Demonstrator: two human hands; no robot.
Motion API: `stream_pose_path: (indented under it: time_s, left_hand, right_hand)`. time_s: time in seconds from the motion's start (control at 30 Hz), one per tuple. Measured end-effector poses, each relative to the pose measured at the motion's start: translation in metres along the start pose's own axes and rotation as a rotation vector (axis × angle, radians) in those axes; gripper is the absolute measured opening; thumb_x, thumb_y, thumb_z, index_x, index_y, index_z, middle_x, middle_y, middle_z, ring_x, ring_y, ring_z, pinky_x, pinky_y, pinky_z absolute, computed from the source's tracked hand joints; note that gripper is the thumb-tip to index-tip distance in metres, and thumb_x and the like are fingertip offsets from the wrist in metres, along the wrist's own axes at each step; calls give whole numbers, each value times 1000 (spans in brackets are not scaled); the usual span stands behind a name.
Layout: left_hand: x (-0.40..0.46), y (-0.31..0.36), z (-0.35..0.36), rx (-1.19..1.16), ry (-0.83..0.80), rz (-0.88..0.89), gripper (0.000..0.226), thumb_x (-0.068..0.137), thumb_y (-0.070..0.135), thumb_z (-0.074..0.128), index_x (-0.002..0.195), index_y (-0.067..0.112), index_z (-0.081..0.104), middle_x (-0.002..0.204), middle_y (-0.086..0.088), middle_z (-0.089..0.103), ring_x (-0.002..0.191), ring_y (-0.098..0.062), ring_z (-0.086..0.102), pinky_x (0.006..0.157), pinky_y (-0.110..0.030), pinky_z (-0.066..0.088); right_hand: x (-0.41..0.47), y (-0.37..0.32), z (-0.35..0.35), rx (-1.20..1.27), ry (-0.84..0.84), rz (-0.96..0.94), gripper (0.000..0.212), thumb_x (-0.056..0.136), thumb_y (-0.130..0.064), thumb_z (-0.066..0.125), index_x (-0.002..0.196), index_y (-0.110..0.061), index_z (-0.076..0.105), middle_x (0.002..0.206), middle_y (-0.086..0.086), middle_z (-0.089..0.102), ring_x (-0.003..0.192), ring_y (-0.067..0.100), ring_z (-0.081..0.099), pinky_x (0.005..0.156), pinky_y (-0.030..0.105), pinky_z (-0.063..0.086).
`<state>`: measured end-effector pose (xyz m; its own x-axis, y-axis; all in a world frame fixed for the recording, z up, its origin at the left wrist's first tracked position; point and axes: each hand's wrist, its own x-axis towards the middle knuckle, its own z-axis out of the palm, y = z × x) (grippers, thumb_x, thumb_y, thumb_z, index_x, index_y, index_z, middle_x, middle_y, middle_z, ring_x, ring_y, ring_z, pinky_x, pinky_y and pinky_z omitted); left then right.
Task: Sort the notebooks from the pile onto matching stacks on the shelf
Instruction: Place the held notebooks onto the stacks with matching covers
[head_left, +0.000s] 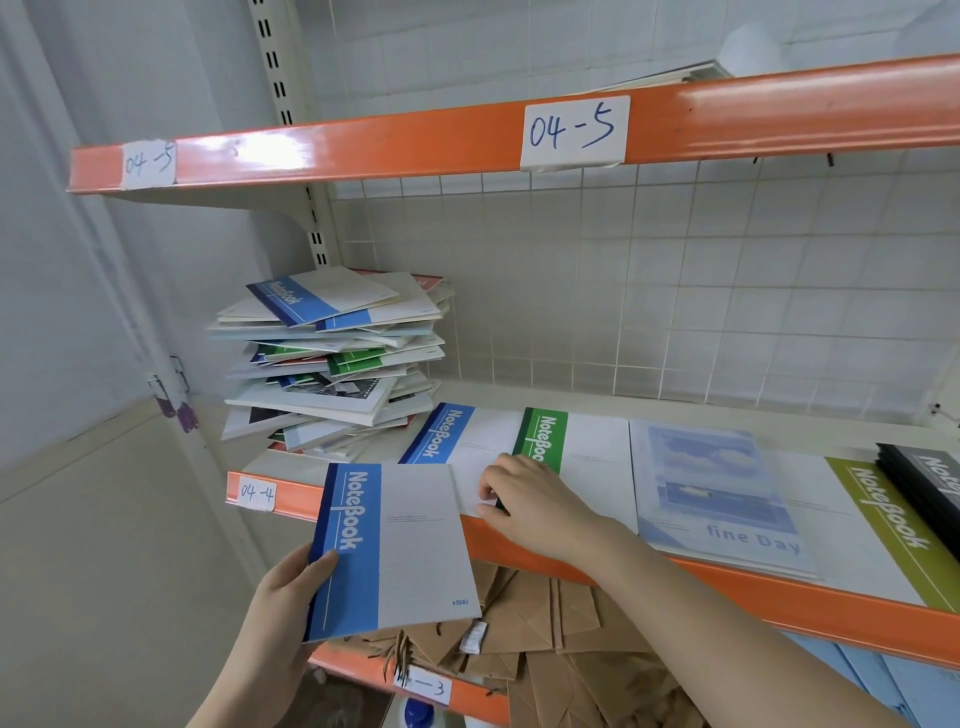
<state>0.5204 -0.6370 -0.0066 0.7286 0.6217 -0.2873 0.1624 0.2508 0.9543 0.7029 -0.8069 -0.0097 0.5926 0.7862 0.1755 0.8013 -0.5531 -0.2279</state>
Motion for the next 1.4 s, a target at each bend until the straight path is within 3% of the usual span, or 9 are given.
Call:
stream_pose_path:
  time_s: [0.33,0.5,0.67,0.9,0.97,1.03,1.1,1.27,1.4]
  left_hand:
    - [-1,3,6,-22,-39,7,19,96,18,51,114,13,50,100,-14,62,81,-30,61,61,-37,48]
    - [-4,13,17,-102,-134,27,10,95,16,52,101,19,60,81,-8,73,70,-25,65,45,-28,52]
    - [13,23,43,18,-219,-11,22,93,16,57,113,7,58,95,-16,72,77,-30,67,58,-34,50]
    - [54,14,58,813,-90,645,46,96,21,54,140,18,43,131,-4,56,118,-21,53,92,-27,41]
    - [56,10,59,1011,-243,750,56,91,55,49,140,29,43,138,8,49,130,-14,45,101,-25,35]
    - [61,4,63,1232,-375,751,98,65,93,7,143,39,32,148,15,36,139,-8,32,109,-27,28]
    - [69,0,66,1455,-376,726,126,44,92,-26,148,40,21,156,14,20,145,-10,16,116,-34,16]
    - [75,-1,74,1667,-269,705,136,34,79,-46,150,40,12,160,9,13,147,-13,9,116,-42,14]
    - [69,2,81,1756,-222,696,111,67,75,-34,139,39,43,141,2,50,128,-24,48,97,-51,42]
  right_hand:
    - [0,1,-2,138,-7,19,19,96,-38,48,90,-21,51,105,-5,48,100,9,40,93,27,35]
    - [-7,0,-18,576,158,213,29,101,-34,36,109,-15,56,105,-4,56,96,9,54,83,23,45]
    - [-19,4,-27,1139,176,409,29,94,-33,55,119,-22,46,110,-3,65,96,11,66,80,28,54]
    - [0,16,-30,1246,370,555,20,94,-13,55,112,-4,57,104,10,69,89,16,70,76,29,58]
    - [6,15,-30,1174,309,537,18,93,-6,53,107,4,60,99,16,69,82,16,69,78,29,58]
    - [11,13,-28,987,288,561,24,91,-3,50,107,13,57,95,28,66,79,28,68,75,34,57]
    - [12,13,-22,788,274,537,21,91,-7,46,100,4,62,87,25,62,88,36,65,74,35,51]
    - [1,14,-17,516,335,437,28,98,-12,42,119,-10,60,117,4,62,101,14,59,84,20,47]
    - [-7,20,-6,281,317,386,29,98,-16,44,123,-15,57,124,2,56,110,13,52,93,23,45]
